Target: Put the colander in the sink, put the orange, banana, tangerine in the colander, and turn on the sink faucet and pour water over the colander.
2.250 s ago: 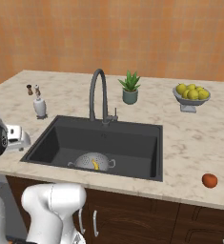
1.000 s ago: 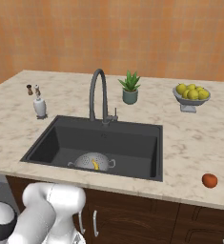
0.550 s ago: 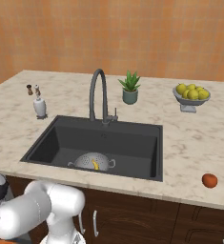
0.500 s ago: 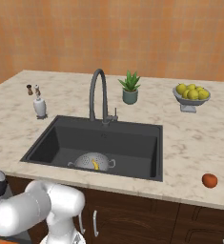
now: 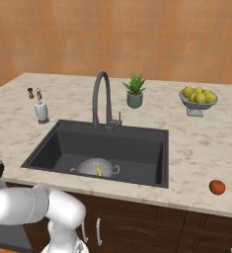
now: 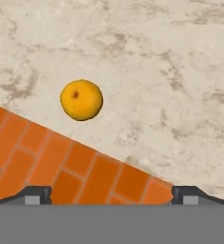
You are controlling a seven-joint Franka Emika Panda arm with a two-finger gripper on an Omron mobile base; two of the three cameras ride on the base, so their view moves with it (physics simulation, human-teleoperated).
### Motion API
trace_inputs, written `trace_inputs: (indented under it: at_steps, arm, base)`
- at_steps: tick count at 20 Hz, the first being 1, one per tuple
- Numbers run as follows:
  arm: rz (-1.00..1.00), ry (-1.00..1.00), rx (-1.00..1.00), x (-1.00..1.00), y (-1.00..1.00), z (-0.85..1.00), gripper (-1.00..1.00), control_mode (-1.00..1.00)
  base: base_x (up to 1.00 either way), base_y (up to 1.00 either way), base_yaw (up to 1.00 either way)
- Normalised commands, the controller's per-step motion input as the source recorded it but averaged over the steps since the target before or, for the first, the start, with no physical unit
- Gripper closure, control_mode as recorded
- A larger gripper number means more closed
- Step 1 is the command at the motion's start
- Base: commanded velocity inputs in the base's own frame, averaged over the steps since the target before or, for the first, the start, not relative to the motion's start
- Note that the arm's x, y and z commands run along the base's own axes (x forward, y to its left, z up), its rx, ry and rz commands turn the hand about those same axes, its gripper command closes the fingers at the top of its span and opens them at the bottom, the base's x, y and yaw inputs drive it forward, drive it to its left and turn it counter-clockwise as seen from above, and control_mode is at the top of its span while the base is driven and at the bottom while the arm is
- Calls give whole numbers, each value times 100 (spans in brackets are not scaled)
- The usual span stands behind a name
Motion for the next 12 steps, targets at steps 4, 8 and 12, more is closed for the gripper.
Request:
trace_inputs:
  at_steps: [4, 8, 12]
  arm:
    - [0, 3, 0, 36, 35, -30, -100, -100]
    - [0, 4, 0, 41, 54, -37, -100, -100]
    - [0, 3, -1, 43, 51, -32, -100, -100]
  base:
    - [0, 0, 0]
    - [0, 0, 0]
    - [0, 0, 0]
